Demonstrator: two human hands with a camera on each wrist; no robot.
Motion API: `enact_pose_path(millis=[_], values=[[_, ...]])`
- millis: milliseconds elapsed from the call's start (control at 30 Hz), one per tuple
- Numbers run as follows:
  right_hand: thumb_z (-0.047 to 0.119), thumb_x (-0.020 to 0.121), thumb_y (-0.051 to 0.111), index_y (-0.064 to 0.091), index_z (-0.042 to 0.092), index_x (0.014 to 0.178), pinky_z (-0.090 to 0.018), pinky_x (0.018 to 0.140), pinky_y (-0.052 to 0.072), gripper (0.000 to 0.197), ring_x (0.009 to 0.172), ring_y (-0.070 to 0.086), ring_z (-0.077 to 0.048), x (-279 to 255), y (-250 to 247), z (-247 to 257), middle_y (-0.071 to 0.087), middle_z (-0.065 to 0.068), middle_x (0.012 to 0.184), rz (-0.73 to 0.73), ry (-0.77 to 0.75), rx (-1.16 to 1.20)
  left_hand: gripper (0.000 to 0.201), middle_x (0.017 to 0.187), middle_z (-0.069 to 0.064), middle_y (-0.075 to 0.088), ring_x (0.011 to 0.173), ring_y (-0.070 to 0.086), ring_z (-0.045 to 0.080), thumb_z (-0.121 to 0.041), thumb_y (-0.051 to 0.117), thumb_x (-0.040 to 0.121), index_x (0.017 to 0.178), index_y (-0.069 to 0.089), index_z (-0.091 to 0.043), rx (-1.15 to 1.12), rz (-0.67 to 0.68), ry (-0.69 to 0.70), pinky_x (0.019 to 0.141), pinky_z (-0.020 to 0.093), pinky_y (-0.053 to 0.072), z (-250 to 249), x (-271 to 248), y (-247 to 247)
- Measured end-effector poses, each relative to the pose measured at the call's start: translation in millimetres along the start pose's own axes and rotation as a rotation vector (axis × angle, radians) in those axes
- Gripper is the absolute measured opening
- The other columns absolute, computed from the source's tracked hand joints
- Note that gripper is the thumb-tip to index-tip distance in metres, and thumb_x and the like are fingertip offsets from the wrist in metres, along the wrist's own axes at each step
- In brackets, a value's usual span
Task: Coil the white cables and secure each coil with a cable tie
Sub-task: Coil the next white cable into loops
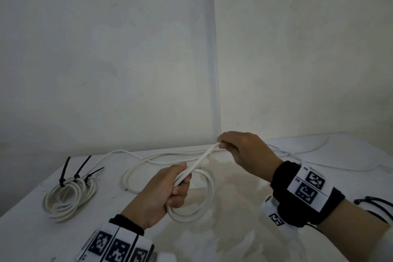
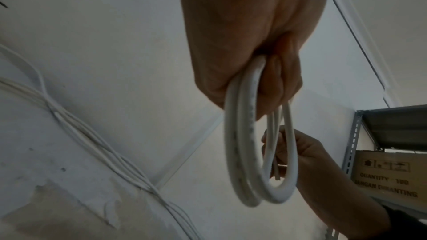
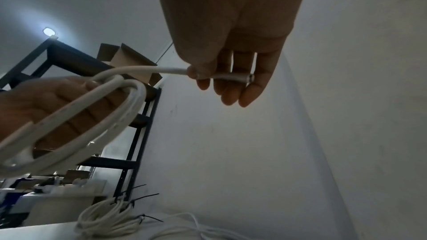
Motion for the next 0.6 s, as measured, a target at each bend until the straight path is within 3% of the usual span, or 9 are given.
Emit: enact_pose_path(millis=[100,233,333,400,467,533,600], values=[[0.018,0.095,0.048,0.063,0.008,0.09,-0.031,0.065,0.045,0.018,0.063,0.054,-0.018,-5.8,10.8,1.1,0.06,0.0,0.075,0.146,0.138,0.169,0.042,0.04,-0.004,0.025,0.028,0.019,0.003,-0.025,0.036,0.096,0.058,0.042,-0.008,-0.082,-0.006,0.006,0.029,0.012,0.017,0.8,1.8,1.5],[0.02,0.098,0.042,0.056,0.018,0.087,-0.013,0.055,0.04,0.018,0.056,0.055,-0.002,-20.3,30.2,12.9,0.06,0.006,0.075,0.249,0.305,0.483,0.045,0.039,-0.005,0.024,0.027,0.017,0.003,-0.025,0.032,0.096,0.055,0.042,-0.01,-0.181,0.001,0.018,0.032,0.015,0.014,1.4,5.4,2.2],[0.022,0.098,0.042,0.065,0.013,0.092,-0.023,0.061,0.044,0.025,0.062,0.053,-0.004,-22.3,40.2,17.3,0.065,-0.012,0.087,0.279,0.358,0.566,0.047,0.038,-0.005,0.022,0.026,0.015,0.004,-0.023,0.03,0.096,0.053,0.042,-0.011,-0.232,-0.007,0.023,0.034,0.017,0.013,0.9,8.5,0.0],[0.024,0.097,0.044,0.069,0.012,0.093,-0.022,0.072,0.042,0.028,0.073,0.05,-0.003,-20.3,40.0,15.7,0.062,-0.004,0.085,0.277,0.354,0.529,0.045,0.037,-0.005,0.022,0.026,0.015,0.004,-0.024,0.031,0.095,0.053,0.041,-0.011,-0.257,-0.016,0.024,0.034,0.017,0.013,0.7,9.5,-2.2],[0.025,0.096,0.046,0.07,0.019,0.087,-0.016,0.071,0.043,0.026,0.069,0.05,-0.001,-19.2,38.7,17.9,0.058,0.006,0.077,0.263,0.395,0.582,0.044,0.036,-0.005,0.022,0.025,0.016,0.004,-0.031,0.036,0.092,0.054,0.041,-0.011,-0.292,-0.023,0.028,0.033,0.015,0.014,1.2,9.7,-3.4],[0.023,0.096,0.046,0.07,0.008,0.084,-0.028,0.073,0.049,0.031,0.068,0.054,-0.01,-19.6,41.1,20.3,0.06,-0.001,0.075,0.244,0.486,0.734,0.047,0.037,-0.005,0.022,0.026,0.016,0.004,-0.046,0.043,0.085,0.053,0.043,-0.012,-0.299,-0.04,0.058,0.031,0.014,0.015,0.0,8.9,-4.3],[0.024,0.097,0.042,0.067,-0.005,0.087,-0.034,0.077,0.053,0.039,0.072,0.057,-0.017,-21.2,43.3,23.9,0.062,-0.009,0.078,0.228,0.564,0.881,0.042,0.042,-0.006,0.02,0.03,0.015,0.005,-0.05,0.052,0.073,0.056,0.04,-0.013,-0.188,-0.087,0.122,0.034,0.015,0.016,-2.1,7.9,-5.7]])
Point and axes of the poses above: each hand's wrist, its own x-axis towards the middle knuckle, its own y-axis out of the palm, z = x × y, the point moved 5 cm from there along x, towards the middle knuckle
